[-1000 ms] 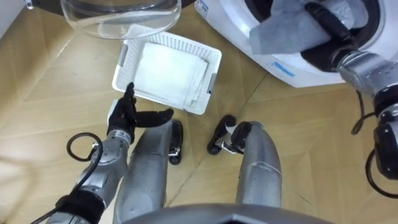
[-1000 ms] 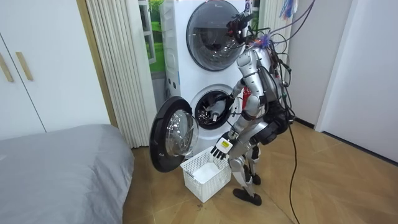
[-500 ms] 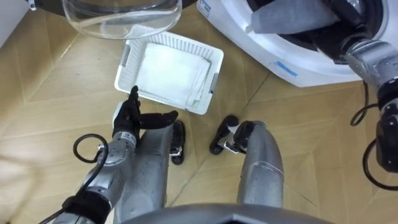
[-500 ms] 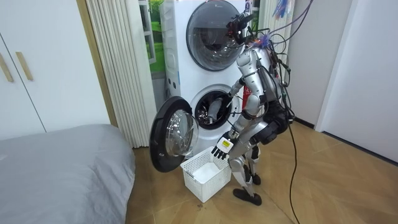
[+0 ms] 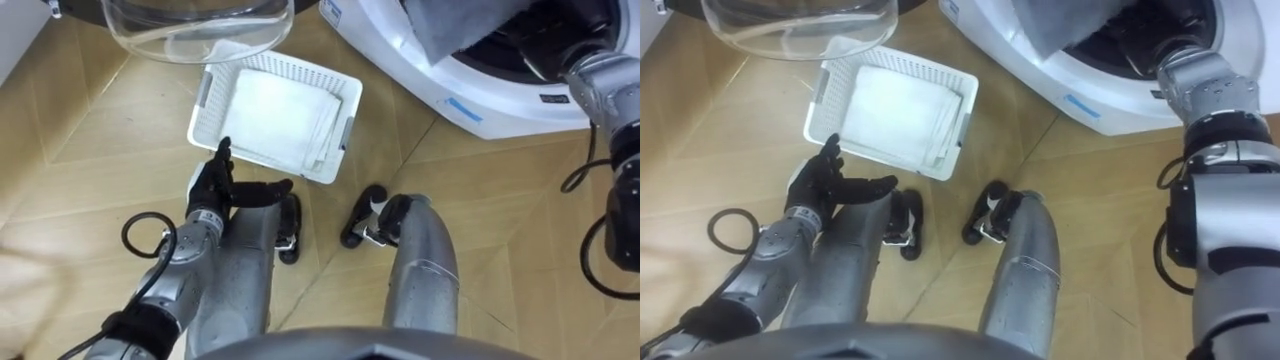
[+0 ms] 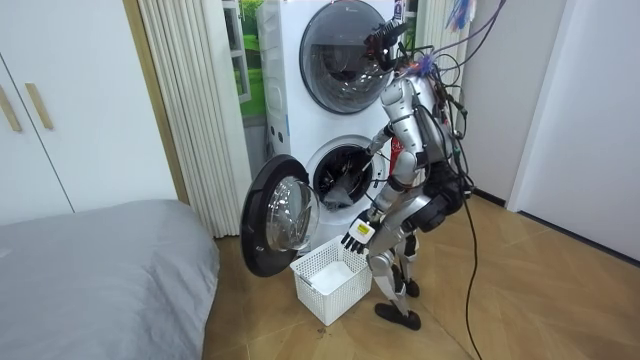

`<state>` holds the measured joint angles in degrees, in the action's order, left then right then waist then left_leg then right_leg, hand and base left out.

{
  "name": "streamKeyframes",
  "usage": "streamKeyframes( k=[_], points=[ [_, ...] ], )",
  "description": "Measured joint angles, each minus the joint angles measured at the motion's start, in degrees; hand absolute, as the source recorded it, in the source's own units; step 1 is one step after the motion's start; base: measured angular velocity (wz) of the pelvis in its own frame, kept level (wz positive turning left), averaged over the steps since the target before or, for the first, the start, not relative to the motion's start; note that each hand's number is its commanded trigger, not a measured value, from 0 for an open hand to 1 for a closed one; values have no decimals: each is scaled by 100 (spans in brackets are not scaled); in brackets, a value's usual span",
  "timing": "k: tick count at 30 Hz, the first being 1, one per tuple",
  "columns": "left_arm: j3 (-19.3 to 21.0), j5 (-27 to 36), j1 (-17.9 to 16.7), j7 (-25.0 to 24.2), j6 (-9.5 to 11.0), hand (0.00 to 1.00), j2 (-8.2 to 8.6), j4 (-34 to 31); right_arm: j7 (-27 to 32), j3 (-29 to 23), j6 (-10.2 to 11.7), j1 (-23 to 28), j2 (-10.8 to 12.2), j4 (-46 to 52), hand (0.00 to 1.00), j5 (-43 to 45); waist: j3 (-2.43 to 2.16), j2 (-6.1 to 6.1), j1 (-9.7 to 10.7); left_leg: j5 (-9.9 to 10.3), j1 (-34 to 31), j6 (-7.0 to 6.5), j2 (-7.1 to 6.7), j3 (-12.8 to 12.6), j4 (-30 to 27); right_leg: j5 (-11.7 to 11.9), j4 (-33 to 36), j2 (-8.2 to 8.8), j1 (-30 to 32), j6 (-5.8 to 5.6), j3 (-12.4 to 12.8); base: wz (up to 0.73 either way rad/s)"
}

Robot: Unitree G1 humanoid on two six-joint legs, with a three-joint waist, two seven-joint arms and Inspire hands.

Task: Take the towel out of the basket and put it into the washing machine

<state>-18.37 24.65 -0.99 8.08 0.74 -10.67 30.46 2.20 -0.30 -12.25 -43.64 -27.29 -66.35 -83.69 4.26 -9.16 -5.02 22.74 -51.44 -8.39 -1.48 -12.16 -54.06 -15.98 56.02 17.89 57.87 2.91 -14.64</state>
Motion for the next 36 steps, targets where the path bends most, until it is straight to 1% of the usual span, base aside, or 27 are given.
streamKeyframes(
  k=[3,4,7,9,12,13,14,15,16,17,18,19,20,21,22,23,24,25,26,28,29,30,31,32,33,34,36],
  points=[
    [1,-5,5,-82,-32,0,20,34,-6,6,0,0,0,-47,0,0,5,64,-17,-4,77,5,25,1,48,15,-78,-11,-103,5,-77,-2],
    [0,-3,24,-127,-54,0,28,84,-41,11,0,1,1,-96,0,-1,4,110,-20,-4,126,5,36,15,83,19,-130,-22,-175,0,-117,0],
    [7,-13,64,-154,-92,0,27,110,-66,39,0,59,11,-126,0,-1,7,172,-40,-4,277,6,61,2,186,46,-247,-64,-331,-25,-130,-3],
    [9,-69,108,-165,-94,0,28,189,-108,44,0,146,19,-126,0,11,10,184,-74,-5,399,8,63,-4,272,60,-320,-93,-438,-44,-130,-6],
    [65,-188,314,-281,-95,0,32,504,-350,47,78,424,19,-128,0,19,13,246,-171,-17,612,31,128,12,467,112,-584,-180,-722,-64,-243,-1],
    [95,-239,398,-319,-88,0,30,708,-501,47,86,558,25,-157,0,24,6,304,-189,-29,743,51,196,11,576,163,-784,-253,-907,-75,-319,-5],
    [139,-334,437,-351,-85,0,25,901,-638,47,89,708,50,-180,0,27,8,338,-214,-39,915,67,229,17,697,195,-950,-323,-1106,-103,-364,-5],
    [157,-414,435,-369,-85,0,21,987,-699,47,93,791,63,-180,0,41,4,355,-224,-40,1000,69,234,22,764,201,-1024,-332,-1206,-107,-400,-5],
    [183,-452,417,-408,-86,0,-11,1085,-826,51,134,970,86,-170,0,105,-2,371,-248,-48,1181,84,232,27,926,216,-1164,-355,-1385,-131,-450,-5],
    [218,-456,355,-453,-80,0,-76,1140,-938,63,268,1142,164,-165,0,157,-10,394,-259,-65,1338,106,240,46,1088,254,-1347,-417,-1564,-157,-477,-5],
    [254,-470,324,-472,-77,0,-100,1179,-1000,62,354,1242,216,-163,0,206,-10,412,-255,-72,1427,117,255,56,1167,277,-1450,-450,-1665,-166,-504,-3],
    [301,-524,285,-482,-50,0,-137,1324,-1125,61,542,1494,318,-172,0,315,-26,449,-248,-86,1615,141,281,102,1312,311,-1639,-532,-1907,-193,-567,0],
    [393,-651,272,-473,-36,0,-146,1466,-1235,69,708,1810,394,-290,0,381,-53,496,-229,-102,1817,169,299,136,1474,341,-1861,-630,-2147,-240,-598,3],
    [413,-709,235,-473,-17,0,-148,1581,-1301,86,761,1964,411,-347,0,443,-67,524,-240,-109,1925,178,318,138,1559,362,-1980,-687,-2277,-269,-595,0],
    [453,-839,222,-481,-8,0,-152,1813,-1401,125,839,2248,482,-390,0,574,-111,601,-248,-117,2129,192,364,138,1686,412,-2238,-796,-2532,-305,-595,-11],
    [530,-915,181,-478,-2,0,-158,1979,-1441,122,934,2521,560,-439,0,654,-153,663,-234,-126,2325,209,375,137,1818,432,-2416,-845,-2736,-334,-596,-13],
    [573,-920,157,-478,-1,0,-161,2023,-1475,123,957,2661,570,-484,0,683,-176,690,-219,-131,2407,217,372,130,1889,439,-2480,-859,-2816,-345,-596,-13],
    [665,-1015,33,-471,23,0,-190,2052,-1514,126,1002,2943,578,-528,0,818,-211,743,-192,-137,2582,226,369,109,2026,452,-2598,-895,-2955,-366,-586,-14],
    [732,-1172,-37,-444,97,0,-250,2140,-1552,125,1090,3172,630,-643,0,1013,-227,769,-149,-157,2794,262,347,107,2204,457,-2699,-916,-3106,-375,-587,-14],
    [877,-1435,-114,-371,146,0,-311,2273,-1549,135,1154,3472,748,-774,0,1179,-254,786,-134,-199,3108,327,324,116,2475,458,-2825,-962,-3320,-374,-577,-18],
    [945,-1637,-157,-321,209,0,-324,2390,-1563,139,1158,3691,811,-771,0,1207,-277,808,-120,-222,3334,366,323,128,2674,460,-3006,-1025,-3524,-375,-575,-25],
    [1048,-1821,-227,-297,238,0,-322,2480,-1569,135,1175,3880,894,-771,0,1273,-298,834,-113,-260,3588,422,327,136,2891,481,-3235,-1114,-3762,-405,-542,-22],
    [1115,-1897,-286,-281,241,0,-324,2482,-1579,129,1178,3951,938,-771,0,1364,-301,833,-107,-287,3716,456,329,138,2994,487,-3331,-1149,-3877,-413,-526,-22],
    [1227,-2011,-427,-244,274,0,-328,2484,-1632,146,1196,4108,1016,-775,0,1575,-329,866,-63,-318,3938,497,353,157,3172,514,-3531,-1219,-4101,-412,-507,-13],
    [1281,-2034,-498,-235,286,0,-327,2486,-1660,166,1212,4181,1051,-773,0,1647,-349,888,-27,-332,4045,521,368,159,3265,522,-3638,-1244,-4215,-409,-515,-5],
    [1355,-2063,-636,-203,316,0,-323,2508,-1713,186,1230,4313,1126,-729,0,1745,-381,908,21,-385,4288,587,377,159,3481,522,-3792,-1302,-4431,-410,-528,0],
    [1414,-2160,-720,-150,358,0,-309,2711,-1746,241,1262,4503,1242,-728,0,2048,-393,913,46,-487,4639,653,385,160,3733,526,-4019,-1386,-4781,-406,-538,2]
  ],
)
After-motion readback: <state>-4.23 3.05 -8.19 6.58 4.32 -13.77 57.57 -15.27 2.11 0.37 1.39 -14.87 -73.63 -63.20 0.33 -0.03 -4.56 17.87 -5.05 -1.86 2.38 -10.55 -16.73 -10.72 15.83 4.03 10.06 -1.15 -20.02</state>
